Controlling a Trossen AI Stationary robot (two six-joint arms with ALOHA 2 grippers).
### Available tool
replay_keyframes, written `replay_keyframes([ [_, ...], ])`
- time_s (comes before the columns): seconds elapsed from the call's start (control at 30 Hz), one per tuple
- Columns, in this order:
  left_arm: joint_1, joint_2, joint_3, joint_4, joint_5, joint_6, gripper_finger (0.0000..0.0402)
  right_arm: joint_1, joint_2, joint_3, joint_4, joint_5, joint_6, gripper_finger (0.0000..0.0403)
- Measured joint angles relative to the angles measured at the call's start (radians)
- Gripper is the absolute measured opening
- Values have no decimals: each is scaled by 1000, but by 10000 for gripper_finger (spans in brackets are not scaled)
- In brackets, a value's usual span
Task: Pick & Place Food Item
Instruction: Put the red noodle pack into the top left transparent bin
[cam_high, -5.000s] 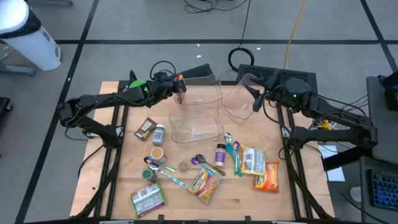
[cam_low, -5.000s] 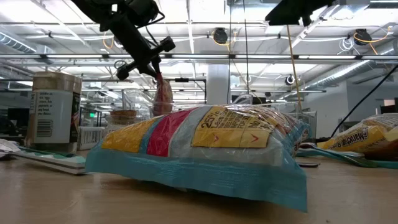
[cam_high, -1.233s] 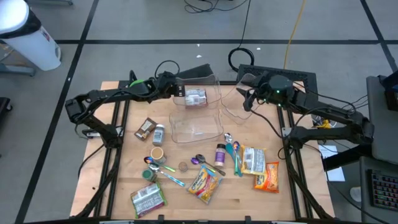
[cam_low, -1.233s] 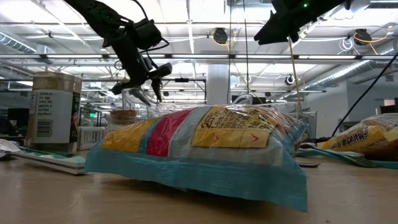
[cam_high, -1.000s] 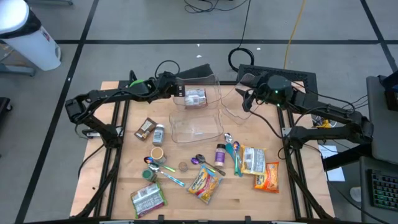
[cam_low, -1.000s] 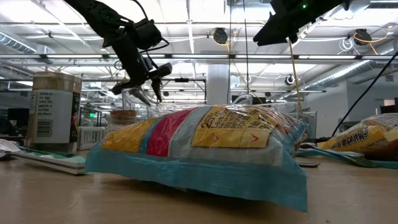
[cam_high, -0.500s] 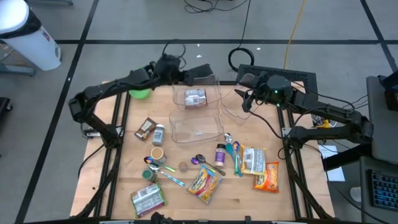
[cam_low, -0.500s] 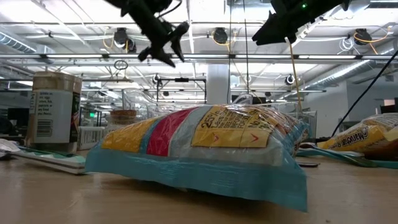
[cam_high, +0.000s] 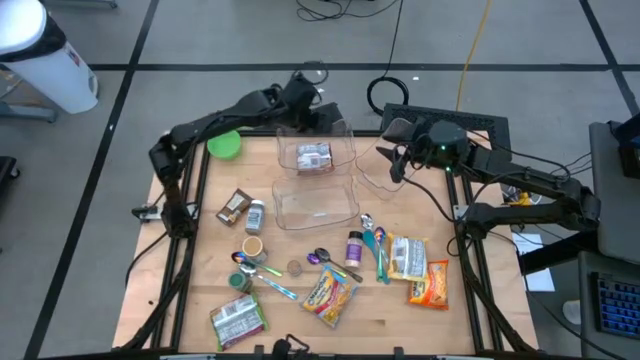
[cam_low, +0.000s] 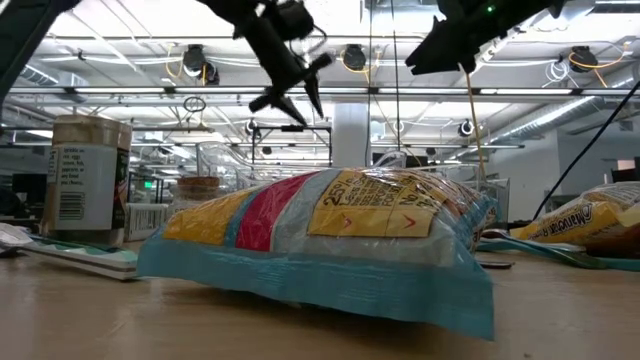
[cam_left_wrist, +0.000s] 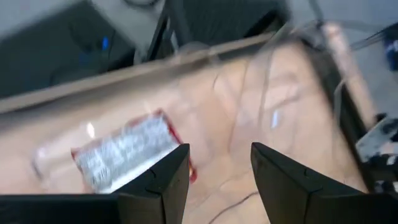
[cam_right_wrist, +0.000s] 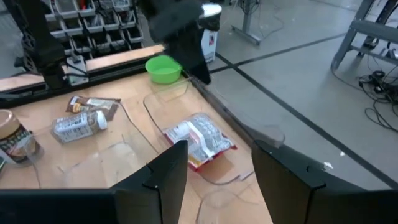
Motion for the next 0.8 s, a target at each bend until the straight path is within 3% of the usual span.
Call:
replay_keyframes([
  [0.3, -15, 108, -1, -112, 22, -17, 177, 0, 0, 0, -40, -26, 0, 171],
  [0.8, -8, 176, -17, -225, -83, 6, 177, 0, 0, 0, -61, -26, -10, 171],
])
